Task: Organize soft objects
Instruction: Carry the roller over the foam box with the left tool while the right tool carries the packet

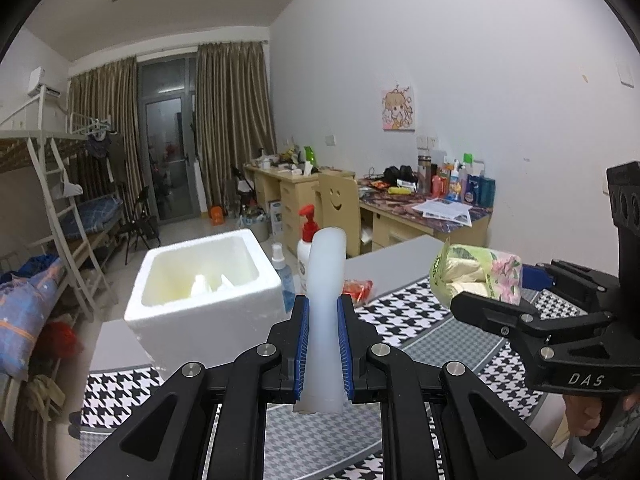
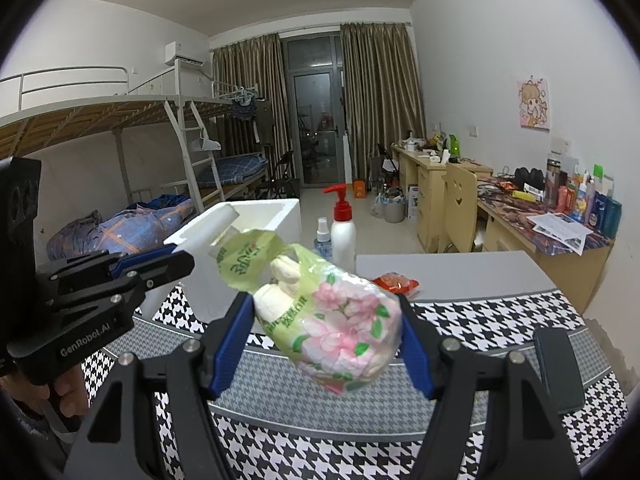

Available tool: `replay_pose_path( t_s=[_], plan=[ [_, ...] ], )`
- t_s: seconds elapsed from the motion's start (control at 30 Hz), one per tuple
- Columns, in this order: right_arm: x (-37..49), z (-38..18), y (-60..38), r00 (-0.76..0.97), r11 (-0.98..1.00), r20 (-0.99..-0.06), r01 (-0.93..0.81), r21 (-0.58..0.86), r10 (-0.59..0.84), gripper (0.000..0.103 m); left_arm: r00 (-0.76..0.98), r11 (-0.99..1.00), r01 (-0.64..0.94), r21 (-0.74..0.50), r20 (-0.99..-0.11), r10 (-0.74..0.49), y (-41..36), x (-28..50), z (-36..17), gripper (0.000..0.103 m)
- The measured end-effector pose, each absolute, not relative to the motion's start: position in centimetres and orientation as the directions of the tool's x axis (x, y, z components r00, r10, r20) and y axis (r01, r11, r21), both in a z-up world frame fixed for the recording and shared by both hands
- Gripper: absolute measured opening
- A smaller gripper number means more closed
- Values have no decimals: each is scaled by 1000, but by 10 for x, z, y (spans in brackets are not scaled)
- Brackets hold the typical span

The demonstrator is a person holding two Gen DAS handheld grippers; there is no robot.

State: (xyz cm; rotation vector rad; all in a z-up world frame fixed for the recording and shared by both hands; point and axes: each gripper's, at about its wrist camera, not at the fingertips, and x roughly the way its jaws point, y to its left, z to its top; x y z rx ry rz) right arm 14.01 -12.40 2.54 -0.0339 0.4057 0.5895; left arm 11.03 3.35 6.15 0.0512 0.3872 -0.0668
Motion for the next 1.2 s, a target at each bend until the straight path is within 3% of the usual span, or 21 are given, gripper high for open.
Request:
replay_pose_path(
  t_s=[1.2],
  plan=[
    [169,64,-71,736,803,-371,-595,43,566,73,943,994,-109,28,-312,112,83,136,88,16]
  ],
)
